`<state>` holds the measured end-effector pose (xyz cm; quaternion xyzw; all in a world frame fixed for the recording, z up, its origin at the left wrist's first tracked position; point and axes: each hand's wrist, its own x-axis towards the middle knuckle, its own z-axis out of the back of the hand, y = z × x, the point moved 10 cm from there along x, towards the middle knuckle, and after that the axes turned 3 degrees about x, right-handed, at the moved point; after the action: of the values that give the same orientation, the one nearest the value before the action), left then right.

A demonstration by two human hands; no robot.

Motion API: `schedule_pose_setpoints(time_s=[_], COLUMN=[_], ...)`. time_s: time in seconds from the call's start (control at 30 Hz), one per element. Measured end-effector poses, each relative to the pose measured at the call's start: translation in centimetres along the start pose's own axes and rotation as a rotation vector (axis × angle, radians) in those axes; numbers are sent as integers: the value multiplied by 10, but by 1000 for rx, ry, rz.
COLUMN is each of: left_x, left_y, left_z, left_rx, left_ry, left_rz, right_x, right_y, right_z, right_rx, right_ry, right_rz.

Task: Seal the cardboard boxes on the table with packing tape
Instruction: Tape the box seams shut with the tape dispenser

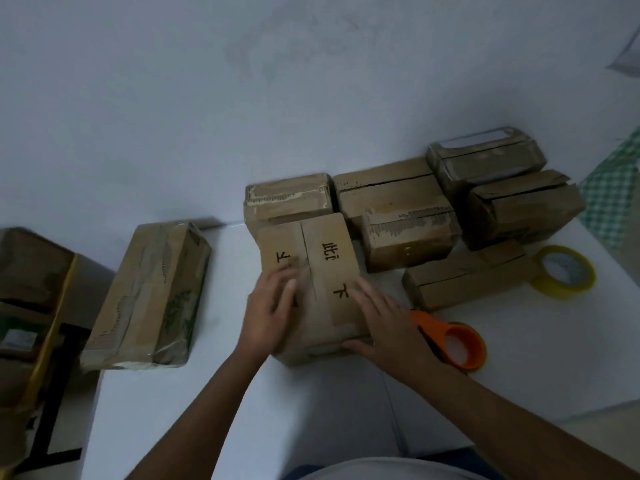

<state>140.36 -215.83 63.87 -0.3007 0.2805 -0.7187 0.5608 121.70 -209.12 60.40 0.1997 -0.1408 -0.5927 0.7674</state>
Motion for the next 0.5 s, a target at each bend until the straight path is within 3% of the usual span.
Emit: schedule_pose_setpoints(time_s=[0.1,0.17,0.23,0.37,0.5], left_x=[-52,-99,-137,-161,-160], left_y=[85,126,142,133,134], left_z=[37,21,-6,-35,-31], left_rx=[-234,-501,-810,-1105,-1159], left_ry=[-241,-215,-146,-11,-103], left_rz=[613,942,1154,1209,1121], right_x=[13,23,33,50,52], right_y=[36,59,77,96,93], right_z=[-13,-27,-41,-60,-72], right_rx=[-25,-47,-89,-238,-329], right_ry=[66,116,153,198,204], right_rz=[116,179,234,330,313])
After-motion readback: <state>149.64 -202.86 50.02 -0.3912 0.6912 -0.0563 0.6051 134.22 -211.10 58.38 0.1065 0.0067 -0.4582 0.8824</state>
